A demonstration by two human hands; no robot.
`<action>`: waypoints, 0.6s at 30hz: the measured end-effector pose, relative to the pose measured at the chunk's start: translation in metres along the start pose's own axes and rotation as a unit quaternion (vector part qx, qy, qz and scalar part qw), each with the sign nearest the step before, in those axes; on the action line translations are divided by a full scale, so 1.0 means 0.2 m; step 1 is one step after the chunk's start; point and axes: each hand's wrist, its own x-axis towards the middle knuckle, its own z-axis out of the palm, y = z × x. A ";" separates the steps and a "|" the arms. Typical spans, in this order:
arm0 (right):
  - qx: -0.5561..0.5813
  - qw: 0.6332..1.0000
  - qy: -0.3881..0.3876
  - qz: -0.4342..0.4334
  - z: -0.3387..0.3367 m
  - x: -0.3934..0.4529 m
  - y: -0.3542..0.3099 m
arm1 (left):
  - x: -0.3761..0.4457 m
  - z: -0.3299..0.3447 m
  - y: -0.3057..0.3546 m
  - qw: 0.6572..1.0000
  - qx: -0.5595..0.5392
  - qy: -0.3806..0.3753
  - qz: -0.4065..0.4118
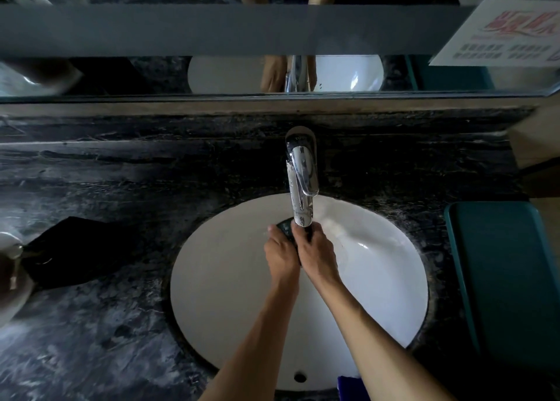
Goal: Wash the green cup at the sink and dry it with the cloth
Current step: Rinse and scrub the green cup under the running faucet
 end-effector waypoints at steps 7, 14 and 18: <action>0.038 0.999 0.024 0.005 -0.03 0.03 0.04 | -0.01 -0.06 -0.01 0.970 -0.111 -0.168 -0.136; 0.007 0.999 0.011 -0.045 -0.01 -0.01 0.05 | -0.04 -0.02 -0.02 0.997 -0.048 -0.052 -0.025; 0.020 0.999 0.011 -0.035 -0.02 0.01 0.06 | -0.03 -0.03 -0.02 0.992 -0.065 -0.100 -0.033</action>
